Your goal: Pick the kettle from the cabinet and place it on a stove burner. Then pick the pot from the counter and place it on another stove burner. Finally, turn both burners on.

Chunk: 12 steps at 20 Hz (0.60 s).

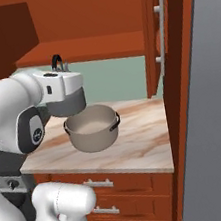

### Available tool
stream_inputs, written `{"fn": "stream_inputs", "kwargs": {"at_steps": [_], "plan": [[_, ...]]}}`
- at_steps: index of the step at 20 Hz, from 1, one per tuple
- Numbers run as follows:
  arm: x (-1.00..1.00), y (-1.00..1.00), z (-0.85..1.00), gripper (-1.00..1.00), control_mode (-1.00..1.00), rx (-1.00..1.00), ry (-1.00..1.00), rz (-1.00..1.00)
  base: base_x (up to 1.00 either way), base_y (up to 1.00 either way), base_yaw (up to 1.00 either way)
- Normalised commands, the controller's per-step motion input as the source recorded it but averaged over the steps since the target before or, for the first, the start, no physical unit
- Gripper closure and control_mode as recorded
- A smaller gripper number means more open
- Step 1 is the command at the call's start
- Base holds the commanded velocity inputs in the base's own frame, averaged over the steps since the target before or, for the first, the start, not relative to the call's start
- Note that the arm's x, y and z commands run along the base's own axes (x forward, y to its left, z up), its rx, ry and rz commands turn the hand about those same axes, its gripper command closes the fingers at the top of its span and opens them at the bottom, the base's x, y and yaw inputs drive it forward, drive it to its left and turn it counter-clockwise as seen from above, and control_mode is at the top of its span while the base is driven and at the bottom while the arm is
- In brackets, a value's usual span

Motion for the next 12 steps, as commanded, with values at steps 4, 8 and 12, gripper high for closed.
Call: {"fn": "stream_inputs", "kwargs": {"at_steps": [4,8,12], "plan": [[0.00,0.00,0.00,1.00,1.00,0.00,0.00,0.00,-0.46,0.55,0.00],[0.00,0.00,0.00,1.00,1.00,0.00,0.00,0.00,-0.50,0.60,0.00],[0.00,0.00,0.00,1.00,1.00,0.00,0.00,0.00,-0.51,0.63,0.00]]}}
